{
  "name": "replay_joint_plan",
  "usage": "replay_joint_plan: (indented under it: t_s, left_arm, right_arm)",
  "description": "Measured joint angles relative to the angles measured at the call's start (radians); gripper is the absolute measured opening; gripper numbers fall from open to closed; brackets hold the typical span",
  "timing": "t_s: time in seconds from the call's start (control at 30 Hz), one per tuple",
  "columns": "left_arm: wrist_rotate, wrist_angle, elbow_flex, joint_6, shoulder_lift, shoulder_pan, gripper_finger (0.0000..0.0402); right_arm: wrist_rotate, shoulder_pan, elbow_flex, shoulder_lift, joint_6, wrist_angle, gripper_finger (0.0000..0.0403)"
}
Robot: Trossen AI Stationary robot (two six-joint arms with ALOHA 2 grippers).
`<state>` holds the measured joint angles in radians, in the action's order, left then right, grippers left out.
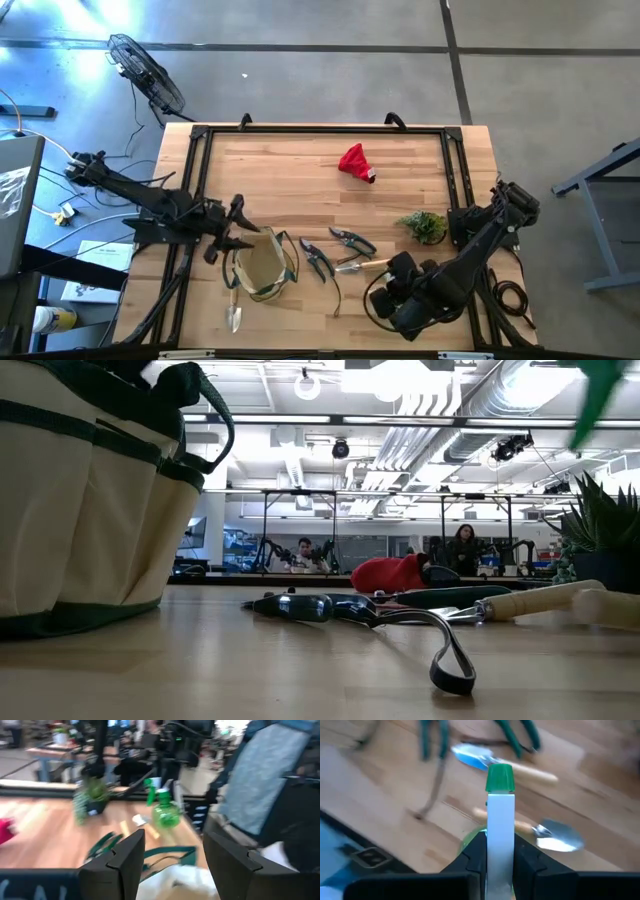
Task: Pick & Place Garden tools in Gardening bag
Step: Put the green spray bottle into the brown gardening bag
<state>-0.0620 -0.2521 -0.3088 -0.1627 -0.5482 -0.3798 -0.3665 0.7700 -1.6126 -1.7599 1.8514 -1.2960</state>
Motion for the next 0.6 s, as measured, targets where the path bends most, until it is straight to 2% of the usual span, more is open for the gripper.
replay_joint_plan:
  t_s: [0.17, 0.3, 0.47, 0.6]
  left_arm:
    - [0.071, -0.116, 0.0, 0.0, -0.082, 0.0, 0.0196]
    - [0.08, -0.162, -0.014, 0.001, -0.161, 0.0, 0.0196]
    - [0.185, -0.136, -0.127, 0.024, -0.309, 0.0, 0.0196]
    - [0.211, -0.051, -0.26, 0.033, -0.432, 0.0, 0.0196]
  right_arm:
    - [-0.175, -0.006, -0.078, 0.0, -0.179, 0.097, 0.0043]
    - [-0.268, -0.045, -0.11, 0.0, -0.456, 0.3, 0.0043]
    - [-0.283, -0.115, -0.11, 0.0, -0.808, 0.546, 0.0043]
    - [-0.281, -0.159, -0.11, 0.0, -0.958, 0.602, 0.0043]
